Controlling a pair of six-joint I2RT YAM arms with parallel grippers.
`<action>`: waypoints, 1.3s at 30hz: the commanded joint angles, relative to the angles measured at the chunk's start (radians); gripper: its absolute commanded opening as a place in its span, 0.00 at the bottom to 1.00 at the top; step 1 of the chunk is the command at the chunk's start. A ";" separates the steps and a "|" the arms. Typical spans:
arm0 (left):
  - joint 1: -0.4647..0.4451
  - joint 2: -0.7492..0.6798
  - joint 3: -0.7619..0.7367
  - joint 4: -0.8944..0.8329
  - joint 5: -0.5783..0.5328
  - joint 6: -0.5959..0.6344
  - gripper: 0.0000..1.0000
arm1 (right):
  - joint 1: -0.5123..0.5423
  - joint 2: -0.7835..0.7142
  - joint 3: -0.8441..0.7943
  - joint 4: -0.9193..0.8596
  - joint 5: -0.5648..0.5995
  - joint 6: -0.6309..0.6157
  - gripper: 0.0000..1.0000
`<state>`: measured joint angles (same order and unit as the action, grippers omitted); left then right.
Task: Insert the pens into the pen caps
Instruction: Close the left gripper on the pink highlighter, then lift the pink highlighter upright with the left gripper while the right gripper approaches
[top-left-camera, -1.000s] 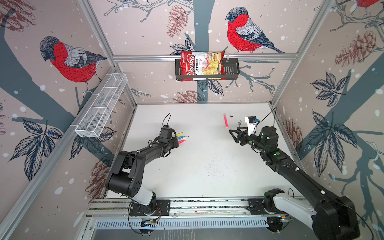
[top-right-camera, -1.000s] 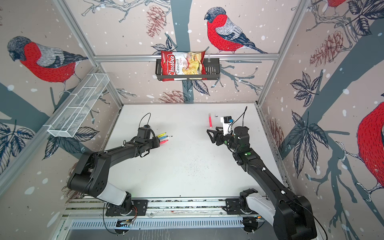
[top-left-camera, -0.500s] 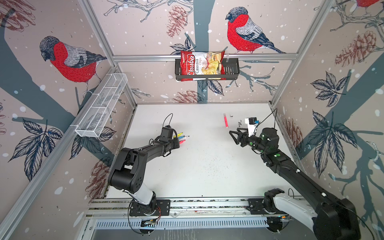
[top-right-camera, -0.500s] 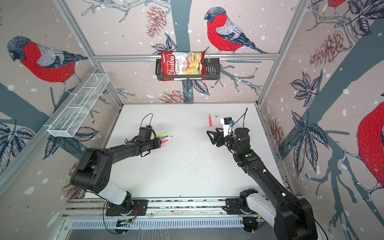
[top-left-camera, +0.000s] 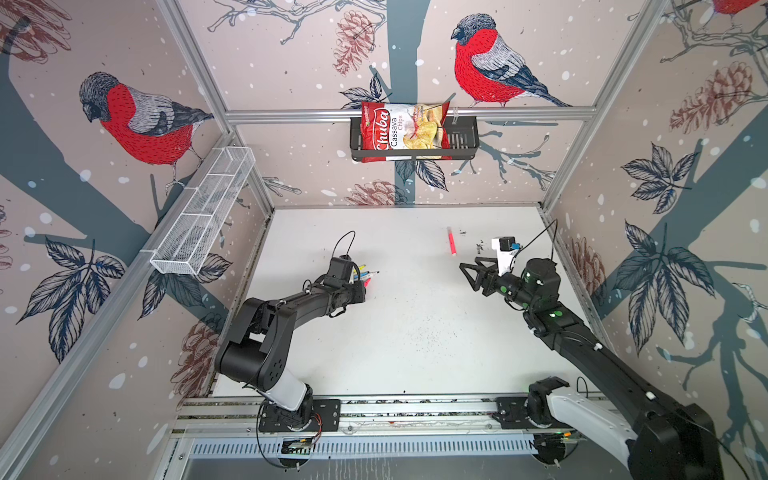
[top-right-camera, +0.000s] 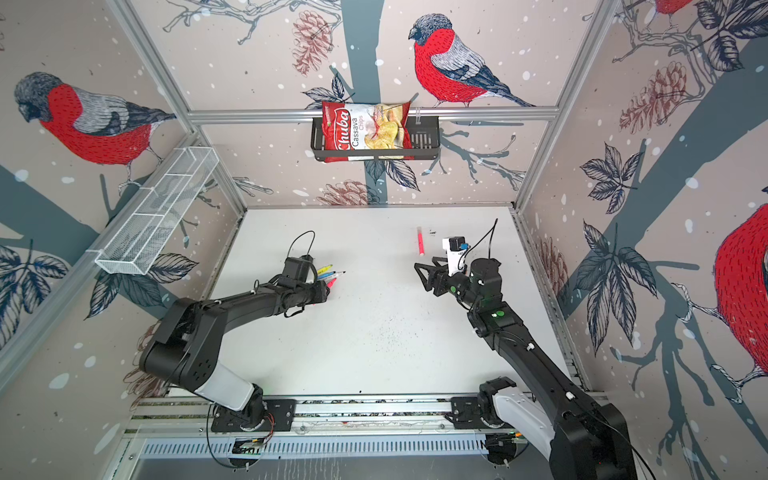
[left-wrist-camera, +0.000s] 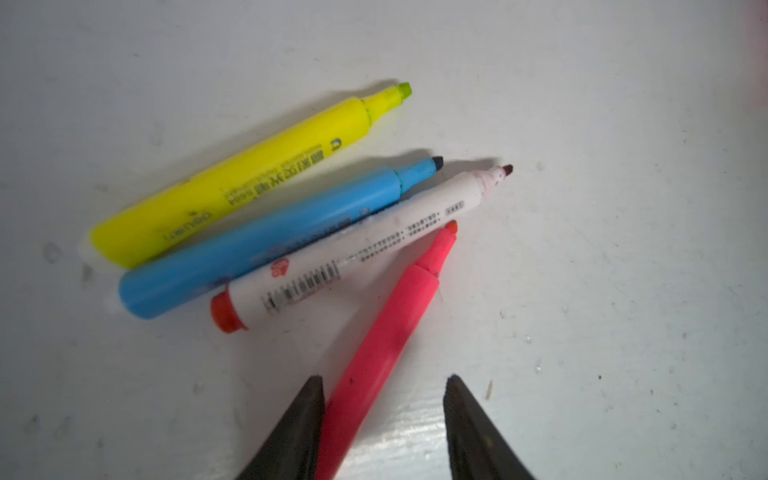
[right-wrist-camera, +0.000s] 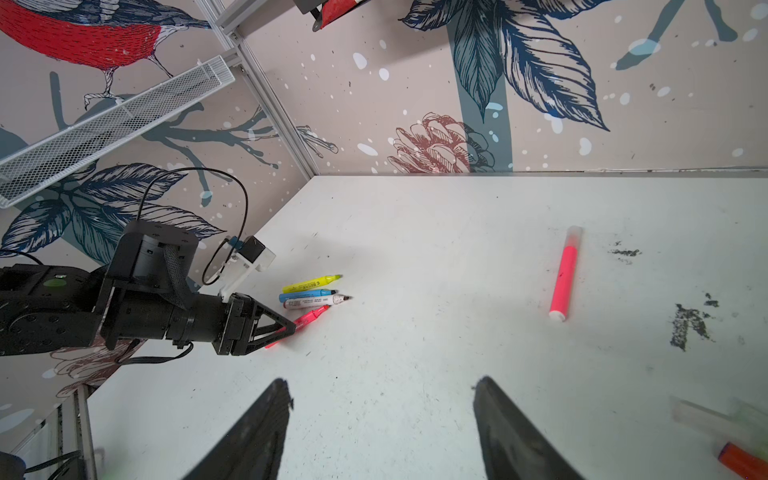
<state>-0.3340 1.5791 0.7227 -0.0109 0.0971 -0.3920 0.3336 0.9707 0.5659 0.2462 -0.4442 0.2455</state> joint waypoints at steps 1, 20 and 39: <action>-0.013 0.008 -0.005 -0.022 -0.027 0.013 0.49 | 0.000 -0.010 -0.005 0.026 -0.012 0.011 0.71; -0.095 0.055 0.022 -0.104 -0.077 0.063 0.19 | 0.000 -0.061 -0.011 0.018 0.006 0.031 0.70; -0.270 -0.031 0.014 -0.036 -0.058 0.089 0.13 | 0.001 -0.049 0.009 -0.030 0.021 0.074 0.72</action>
<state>-0.5980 1.5871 0.7521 -0.0708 0.0124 -0.3073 0.3340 0.9054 0.5724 0.2180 -0.4313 0.2935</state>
